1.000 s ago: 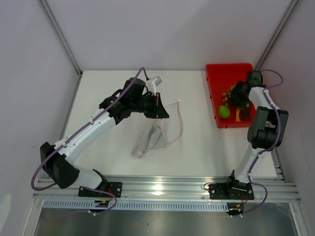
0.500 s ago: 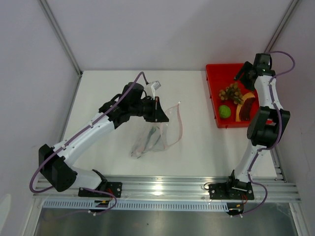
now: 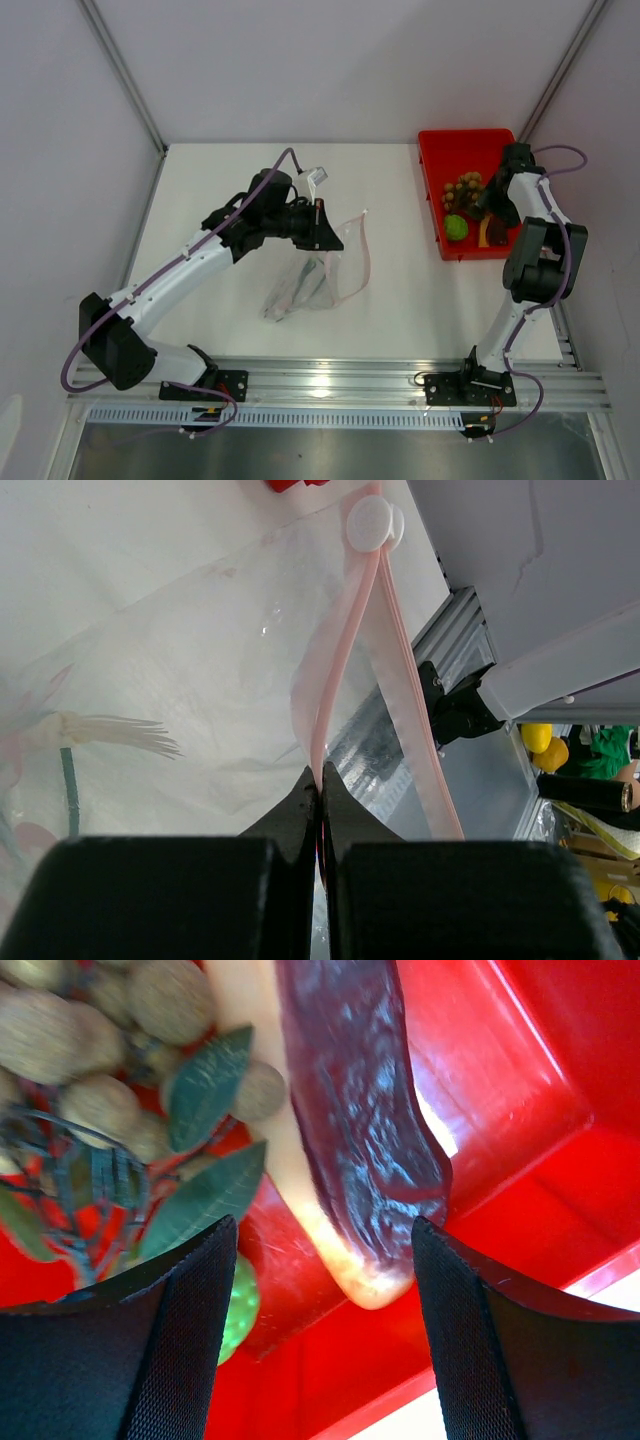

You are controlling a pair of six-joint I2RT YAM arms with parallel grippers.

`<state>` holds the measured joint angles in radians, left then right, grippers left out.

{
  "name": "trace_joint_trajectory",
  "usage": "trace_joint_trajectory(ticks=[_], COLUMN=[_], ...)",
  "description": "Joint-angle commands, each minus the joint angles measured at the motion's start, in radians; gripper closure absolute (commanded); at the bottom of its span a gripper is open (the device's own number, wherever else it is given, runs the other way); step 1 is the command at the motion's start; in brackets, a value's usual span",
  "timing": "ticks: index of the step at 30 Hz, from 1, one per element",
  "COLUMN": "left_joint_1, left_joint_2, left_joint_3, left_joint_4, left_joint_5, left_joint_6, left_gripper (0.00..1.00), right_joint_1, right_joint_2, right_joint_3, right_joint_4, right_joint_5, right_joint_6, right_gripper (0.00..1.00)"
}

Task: Place the food in the zip-top bag and seal the zipper
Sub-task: Pick up the fake bread from the bin.

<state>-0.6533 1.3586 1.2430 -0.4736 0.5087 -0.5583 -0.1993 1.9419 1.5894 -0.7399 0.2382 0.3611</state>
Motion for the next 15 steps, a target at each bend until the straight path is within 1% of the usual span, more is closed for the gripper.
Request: trace_joint_trajectory(ticks=[1, 3, 8, 15], left_joint_1=[0.009, 0.009, 0.012, 0.011], left_joint_2=[-0.030, -0.029, -0.024, -0.009], left_joint_3=[-0.001, -0.004, -0.010, -0.002], left_joint_4=[0.021, 0.020, 0.016, 0.020], left_joint_5=[0.022, 0.022, 0.021, 0.039], left_joint_6=[0.001, 0.005, 0.006, -0.002], left_gripper=[0.99, 0.99, 0.99, 0.99], right_joint_1=[0.009, 0.011, 0.012, 0.015], right_joint_2=[-0.032, -0.032, -0.029, 0.029], right_joint_3=[-0.026, -0.037, -0.092, -0.098], right_joint_4=[0.014, 0.023, 0.037, 0.056], right_joint_5=[0.070, 0.070, 0.125, 0.108], right_joint_6=[-0.008, -0.013, -0.048, -0.057], right_gripper=[0.29, 0.28, 0.29, 0.28])
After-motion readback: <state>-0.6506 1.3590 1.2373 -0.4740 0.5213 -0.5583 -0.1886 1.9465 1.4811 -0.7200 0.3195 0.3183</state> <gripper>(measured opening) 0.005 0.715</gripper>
